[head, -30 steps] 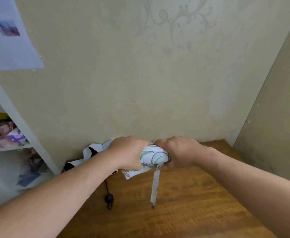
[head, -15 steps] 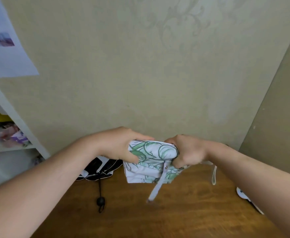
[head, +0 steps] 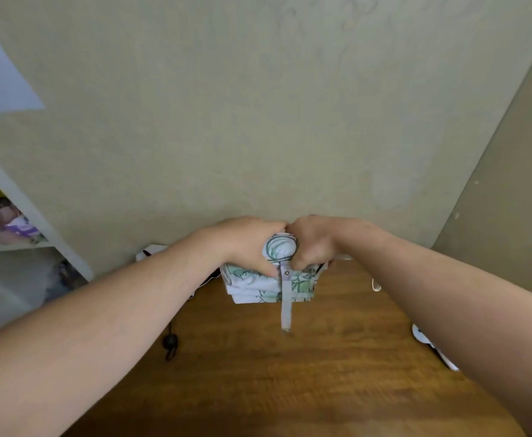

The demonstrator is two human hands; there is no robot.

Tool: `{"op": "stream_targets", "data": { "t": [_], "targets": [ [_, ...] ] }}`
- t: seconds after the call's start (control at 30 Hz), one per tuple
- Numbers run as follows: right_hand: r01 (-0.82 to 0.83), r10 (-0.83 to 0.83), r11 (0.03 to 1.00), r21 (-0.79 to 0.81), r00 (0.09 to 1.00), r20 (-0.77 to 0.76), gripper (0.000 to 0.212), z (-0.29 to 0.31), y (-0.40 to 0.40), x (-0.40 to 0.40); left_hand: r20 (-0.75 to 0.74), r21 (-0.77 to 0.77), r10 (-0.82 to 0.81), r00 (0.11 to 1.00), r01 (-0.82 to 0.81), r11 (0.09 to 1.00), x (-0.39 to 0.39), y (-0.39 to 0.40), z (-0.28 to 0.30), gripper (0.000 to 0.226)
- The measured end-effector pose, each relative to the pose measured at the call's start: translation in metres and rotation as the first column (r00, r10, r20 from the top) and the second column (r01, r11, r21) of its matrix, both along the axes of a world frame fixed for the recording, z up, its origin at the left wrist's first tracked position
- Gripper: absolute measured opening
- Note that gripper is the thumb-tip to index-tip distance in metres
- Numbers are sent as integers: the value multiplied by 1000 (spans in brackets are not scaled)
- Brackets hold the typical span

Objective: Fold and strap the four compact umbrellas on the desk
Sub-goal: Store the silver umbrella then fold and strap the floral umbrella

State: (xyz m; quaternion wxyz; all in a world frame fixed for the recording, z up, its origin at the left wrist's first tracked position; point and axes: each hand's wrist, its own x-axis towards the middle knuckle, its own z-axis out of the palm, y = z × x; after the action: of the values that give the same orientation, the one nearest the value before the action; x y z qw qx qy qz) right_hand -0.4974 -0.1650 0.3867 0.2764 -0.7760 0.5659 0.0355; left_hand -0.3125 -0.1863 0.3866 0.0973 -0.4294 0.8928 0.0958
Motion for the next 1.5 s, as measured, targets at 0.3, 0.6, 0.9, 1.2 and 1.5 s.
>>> {"op": "stream_targets", "data": {
  "t": [0.3, 0.6, 0.9, 1.2, 1.5],
  "targets": [
    [40, -45, 998, 57, 994, 98, 31, 0, 6, 30, 68, -357, -72, 995, 92, 930, 58, 12, -25, 71],
    [8, -9, 1000, -30, 1000, -26, 30, -11, 25, 66, -13, -139, -78, 997, 75, 987, 91, 7, -32, 49],
    [-170, -22, 870, -463, 924, -381, 57, -77, 41, 86, -135, 276, 49, 990, -10, 961, 111, 7, -69, 40],
    [7, -76, 954, -298, 972, -220, 34, -92, 35, 93, -23, -115, -69, 997, 66, 991, 128, 12, -94, 59],
    [41, -44, 998, 47, 995, 84, 34, -68, 13, 78, -73, -144, -71, 995, 59, 988, 135, 3, -79, 54]
  ]
}}
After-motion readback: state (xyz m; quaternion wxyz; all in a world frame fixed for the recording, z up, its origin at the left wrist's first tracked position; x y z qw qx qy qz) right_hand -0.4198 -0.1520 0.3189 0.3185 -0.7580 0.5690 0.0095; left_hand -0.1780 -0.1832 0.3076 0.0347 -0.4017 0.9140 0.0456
